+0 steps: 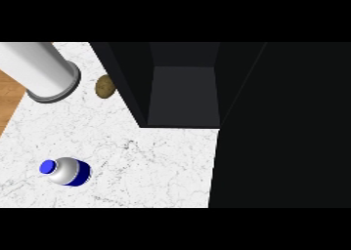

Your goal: Pick up the bottled water, place it into the cabinet and close the cabinet

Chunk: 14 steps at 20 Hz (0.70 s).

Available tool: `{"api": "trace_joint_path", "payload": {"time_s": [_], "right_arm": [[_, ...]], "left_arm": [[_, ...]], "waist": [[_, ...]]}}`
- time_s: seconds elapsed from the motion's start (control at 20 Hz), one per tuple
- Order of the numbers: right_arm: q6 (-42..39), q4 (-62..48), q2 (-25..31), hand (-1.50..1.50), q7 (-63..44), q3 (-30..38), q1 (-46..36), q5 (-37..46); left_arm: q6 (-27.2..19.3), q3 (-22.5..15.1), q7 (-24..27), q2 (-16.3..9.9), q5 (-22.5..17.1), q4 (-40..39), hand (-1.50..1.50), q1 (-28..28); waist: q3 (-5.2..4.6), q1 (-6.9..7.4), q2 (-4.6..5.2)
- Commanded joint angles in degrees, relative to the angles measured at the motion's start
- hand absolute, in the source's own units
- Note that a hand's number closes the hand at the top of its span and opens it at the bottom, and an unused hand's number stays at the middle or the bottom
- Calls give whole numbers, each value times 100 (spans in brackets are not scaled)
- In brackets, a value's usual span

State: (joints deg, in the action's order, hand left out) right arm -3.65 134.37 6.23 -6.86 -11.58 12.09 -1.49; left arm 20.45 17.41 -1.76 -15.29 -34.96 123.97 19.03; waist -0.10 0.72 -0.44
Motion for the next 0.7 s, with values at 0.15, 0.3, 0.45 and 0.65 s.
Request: {"api": "trace_joint_path", "payload": {"time_s": [0.15,0.3,0.45,0.65], "right_arm": [[166,706,-184,-150,-755,-770,28,404],[249,780,-208,-150,-1006,-817,-84,557],[220,997,-216,-150,-836,-913,235,522],[472,980,-407,-150,-1107,-1560,81,1019]], "left_arm": [[78,876,-916,-512,-1438,378,-150,354],[849,1360,-734,-337,-1840,364,-150,1117],[713,1423,-1048,-240,-1829,480,-150,983],[1080,1707,-1071,-465,-1833,-254,-150,708]], "waist": [[9,-49,31],[7,-11,26],[10,-48,29],[6,-71,30]]}}
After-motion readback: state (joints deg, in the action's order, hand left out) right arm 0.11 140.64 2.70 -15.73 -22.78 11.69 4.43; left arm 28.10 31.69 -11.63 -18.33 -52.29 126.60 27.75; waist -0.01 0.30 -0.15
